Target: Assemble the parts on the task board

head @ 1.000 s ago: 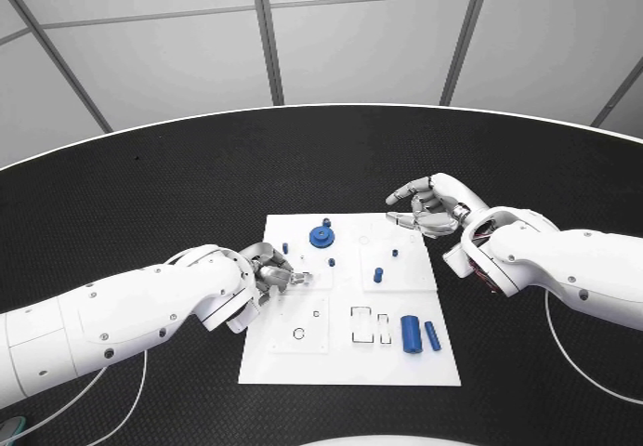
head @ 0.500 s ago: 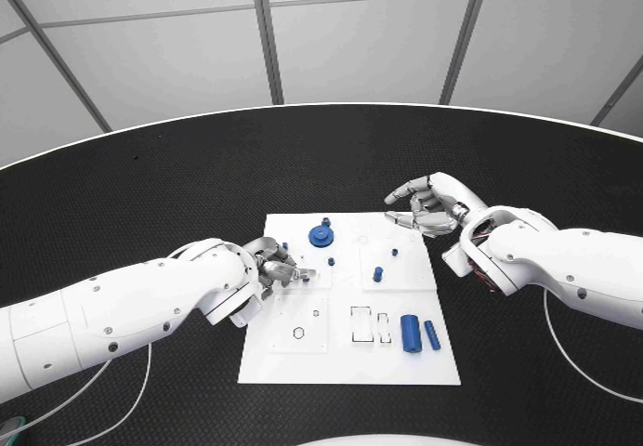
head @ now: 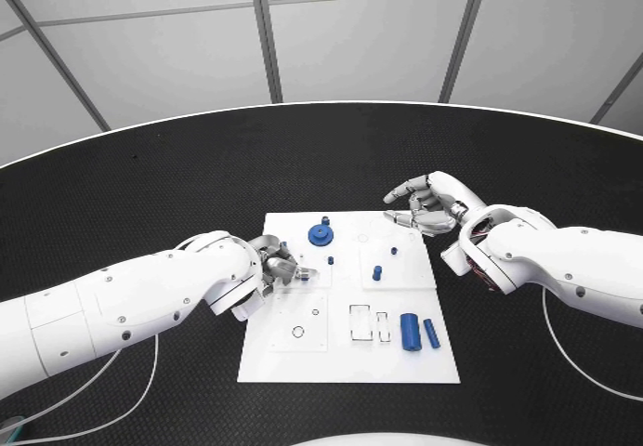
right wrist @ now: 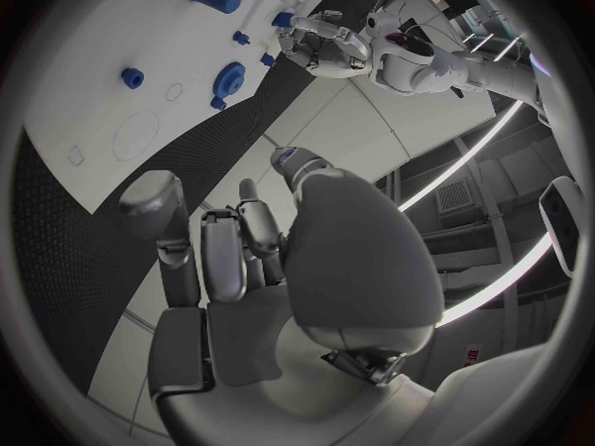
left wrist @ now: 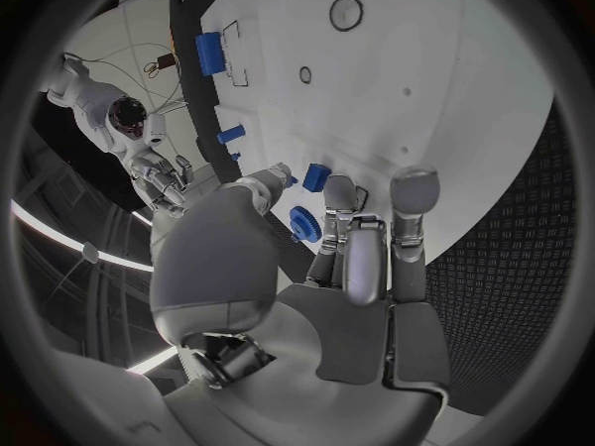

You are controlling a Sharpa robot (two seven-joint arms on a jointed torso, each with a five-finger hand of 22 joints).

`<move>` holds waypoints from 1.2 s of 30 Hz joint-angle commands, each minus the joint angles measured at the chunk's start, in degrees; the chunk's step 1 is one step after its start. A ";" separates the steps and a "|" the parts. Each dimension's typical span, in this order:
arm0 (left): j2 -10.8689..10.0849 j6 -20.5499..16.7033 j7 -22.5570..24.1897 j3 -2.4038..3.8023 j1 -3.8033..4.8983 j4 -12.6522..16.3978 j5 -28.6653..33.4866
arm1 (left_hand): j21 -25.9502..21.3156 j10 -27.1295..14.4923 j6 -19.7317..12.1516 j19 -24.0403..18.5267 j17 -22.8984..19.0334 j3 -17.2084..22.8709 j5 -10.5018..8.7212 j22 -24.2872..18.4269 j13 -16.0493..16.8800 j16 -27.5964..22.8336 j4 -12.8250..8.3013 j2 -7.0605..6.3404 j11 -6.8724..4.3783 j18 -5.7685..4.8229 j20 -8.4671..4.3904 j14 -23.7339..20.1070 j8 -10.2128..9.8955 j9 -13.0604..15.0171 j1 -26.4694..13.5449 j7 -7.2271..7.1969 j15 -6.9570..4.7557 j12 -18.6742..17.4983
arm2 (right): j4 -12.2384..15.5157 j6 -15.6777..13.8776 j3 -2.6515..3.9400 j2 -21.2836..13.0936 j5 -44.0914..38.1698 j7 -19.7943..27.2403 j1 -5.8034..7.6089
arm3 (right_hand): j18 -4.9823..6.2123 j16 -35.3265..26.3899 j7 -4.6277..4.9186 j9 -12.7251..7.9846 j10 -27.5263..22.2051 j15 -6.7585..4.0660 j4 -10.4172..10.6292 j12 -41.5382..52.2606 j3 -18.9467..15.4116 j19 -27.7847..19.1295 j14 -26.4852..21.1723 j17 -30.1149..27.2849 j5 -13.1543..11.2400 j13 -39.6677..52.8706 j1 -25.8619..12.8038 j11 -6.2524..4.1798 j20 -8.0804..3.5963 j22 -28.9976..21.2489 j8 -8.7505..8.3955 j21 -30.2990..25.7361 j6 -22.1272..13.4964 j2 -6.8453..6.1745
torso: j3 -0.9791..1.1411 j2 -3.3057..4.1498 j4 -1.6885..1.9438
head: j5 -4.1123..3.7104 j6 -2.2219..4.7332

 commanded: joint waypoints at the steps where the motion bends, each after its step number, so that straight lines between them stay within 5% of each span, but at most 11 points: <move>1: 0.32 0.39 -0.15 0.00 0.05 -0.39 0.00 | 0.35 0.25 0.41 0.28 5.15 -0.19 0.34 0.09 0.01 0.25 -0.03 0.58 -0.18 0.16 -0.05 3.69 0.29 -0.06 -0.11 -0.06 -0.25 0.14 | -0.02 0.02 0.00 0.02 0.00 -0.01 0.00 | 0.78 -0.28 0.15 -0.05 0.22 -0.33 0.03 0.22 0.41 0.39 2.28 0.09 0.19 0.08 0.09 -0.04 -0.02 0.07 0.39 -0.11 0.12 -0.43 | -0.03 -0.03 -0.02 | -0.03 -0.01; 19: 1.27 1.77 -0.65 0.01 0.15 -1.19 0.05 | 1.13 1.12 0.36 0.42 5.41 2.94 0.37 1.17 1.41 0.44 -0.14 2.71 -0.53 0.01 -0.33 3.75 1.52 -1.04 2.39 -0.38 -0.53 1.57 | -0.18 0.23 -0.01 0.16 0.00 -0.03 0.00 | 0.78 -0.28 0.16 -0.06 0.29 -0.32 0.08 0.31 0.50 0.40 2.29 0.11 0.28 0.17 0.00 -0.04 -0.02 0.07 0.42 -0.13 0.15 -0.39 | -0.06 -0.02 0.04 | -0.23 -0.15; 28: 1.37 2.72 -1.03 0.01 0.17 -1.42 0.05 | 2.04 3.61 0.86 0.58 6.25 10.45 0.36 2.40 5.48 0.88 -0.33 1.87 -1.17 -0.16 -0.75 3.98 3.82 -2.16 4.97 -1.11 -1.08 4.95 | -0.20 0.33 -0.01 0.16 0.00 -0.07 0.00 | 0.78 -0.27 0.15 -0.06 0.31 -0.32 0.09 0.34 0.53 0.40 2.30 0.14 0.32 0.19 -0.04 -0.04 -0.02 0.06 0.43 -0.15 0.17 -0.39 | -0.05 0.00 0.04 | -0.28 -0.26; 36: 1.43 2.37 -1.18 0.02 0.20 -1.62 0.06 | 2.26 4.09 1.03 0.64 6.34 11.47 0.35 2.72 6.07 0.93 -0.16 1.79 -1.26 -0.20 -0.85 4.00 4.42 -2.34 4.33 -1.21 -1.17 5.58 | -0.16 0.30 -0.01 0.11 0.00 -0.07 -0.01 | 0.78 -0.27 0.15 -0.06 0.31 -0.32 0.09 0.34 0.53 0.40 2.30 0.14 0.32 0.19 -0.04 -0.04 -0.02 0.06 0.43 -0.15 0.17 -0.39 | -0.06 0.00 0.04 | -0.32 -0.28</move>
